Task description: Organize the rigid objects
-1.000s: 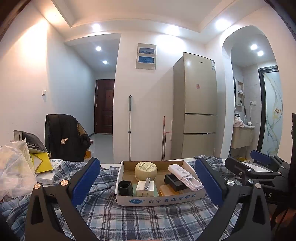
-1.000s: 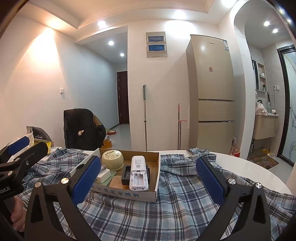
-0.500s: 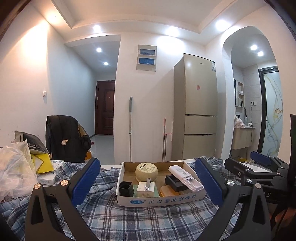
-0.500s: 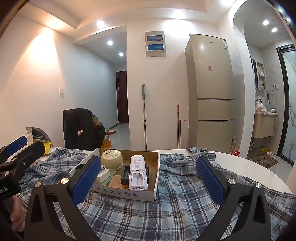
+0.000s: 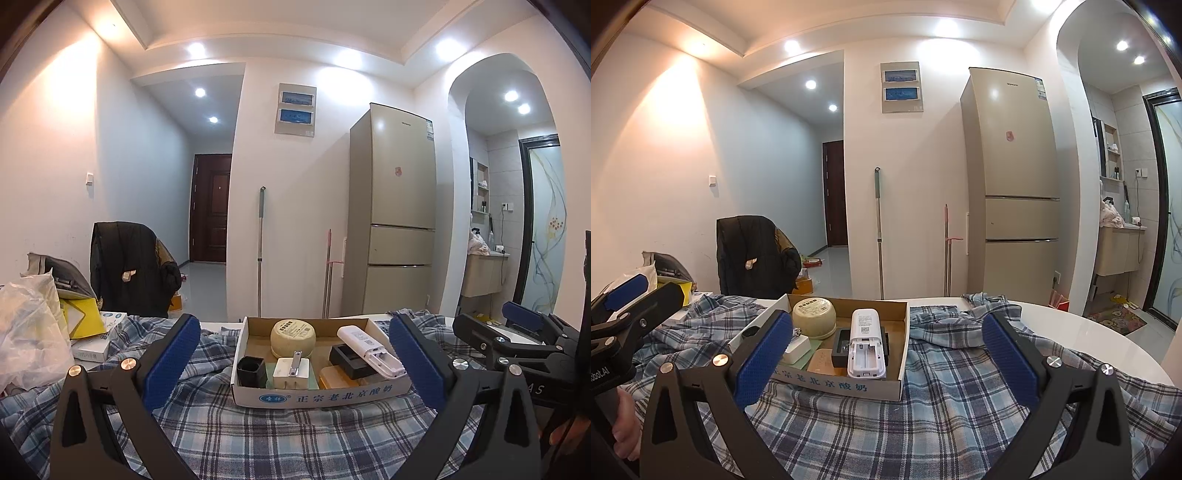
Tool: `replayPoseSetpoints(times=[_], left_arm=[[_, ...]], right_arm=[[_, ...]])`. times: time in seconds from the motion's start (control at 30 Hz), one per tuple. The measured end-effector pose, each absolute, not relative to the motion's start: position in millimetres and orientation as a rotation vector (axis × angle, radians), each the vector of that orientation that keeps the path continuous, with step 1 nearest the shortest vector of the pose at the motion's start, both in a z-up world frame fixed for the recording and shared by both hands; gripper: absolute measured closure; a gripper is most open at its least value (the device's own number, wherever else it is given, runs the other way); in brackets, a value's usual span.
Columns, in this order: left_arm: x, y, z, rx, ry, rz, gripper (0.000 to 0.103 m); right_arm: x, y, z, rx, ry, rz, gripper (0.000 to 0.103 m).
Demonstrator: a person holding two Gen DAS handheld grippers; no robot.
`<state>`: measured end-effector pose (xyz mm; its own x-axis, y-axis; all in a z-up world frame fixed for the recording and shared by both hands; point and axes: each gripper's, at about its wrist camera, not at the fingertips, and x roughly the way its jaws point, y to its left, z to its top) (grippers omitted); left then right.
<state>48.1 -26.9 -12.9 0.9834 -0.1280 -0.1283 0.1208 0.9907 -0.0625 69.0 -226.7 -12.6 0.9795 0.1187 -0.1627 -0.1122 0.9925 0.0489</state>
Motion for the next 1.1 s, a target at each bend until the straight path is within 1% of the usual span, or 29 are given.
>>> replayPoseSetpoints(times=[1.1], left_arm=[[48.5, -26.0, -15.0, -0.058, 0.139, -0.121, 0.000]], right_arm=[[68.8, -226.5, -12.5, 0.038, 0.165, 0.116, 0.001]])
